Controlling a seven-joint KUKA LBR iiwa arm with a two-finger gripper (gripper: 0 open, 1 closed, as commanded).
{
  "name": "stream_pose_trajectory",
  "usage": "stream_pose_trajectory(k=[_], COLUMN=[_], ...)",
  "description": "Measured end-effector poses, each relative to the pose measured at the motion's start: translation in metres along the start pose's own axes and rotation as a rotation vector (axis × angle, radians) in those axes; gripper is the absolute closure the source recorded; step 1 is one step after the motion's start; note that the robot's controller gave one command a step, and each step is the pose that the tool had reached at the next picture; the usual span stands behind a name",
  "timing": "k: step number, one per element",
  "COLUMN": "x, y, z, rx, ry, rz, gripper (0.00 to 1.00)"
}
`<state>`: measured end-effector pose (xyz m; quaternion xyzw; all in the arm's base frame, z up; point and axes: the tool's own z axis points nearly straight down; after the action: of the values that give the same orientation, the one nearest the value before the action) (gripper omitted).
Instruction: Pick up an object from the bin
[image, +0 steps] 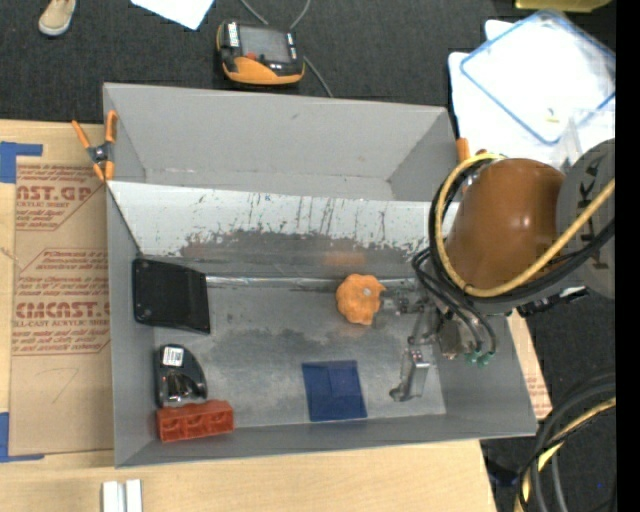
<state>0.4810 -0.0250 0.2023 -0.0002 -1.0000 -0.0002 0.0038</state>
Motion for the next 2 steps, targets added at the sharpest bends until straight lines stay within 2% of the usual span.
stream_pose_trajectory(k=[1,2], x=[-0.002,-0.004], y=[0.000,0.041], z=[-0.004,0.128], rx=[0.001,-0.001], ry=[-0.008,-0.011], rz=[-0.001,0.063], gripper=[0.00,0.00])
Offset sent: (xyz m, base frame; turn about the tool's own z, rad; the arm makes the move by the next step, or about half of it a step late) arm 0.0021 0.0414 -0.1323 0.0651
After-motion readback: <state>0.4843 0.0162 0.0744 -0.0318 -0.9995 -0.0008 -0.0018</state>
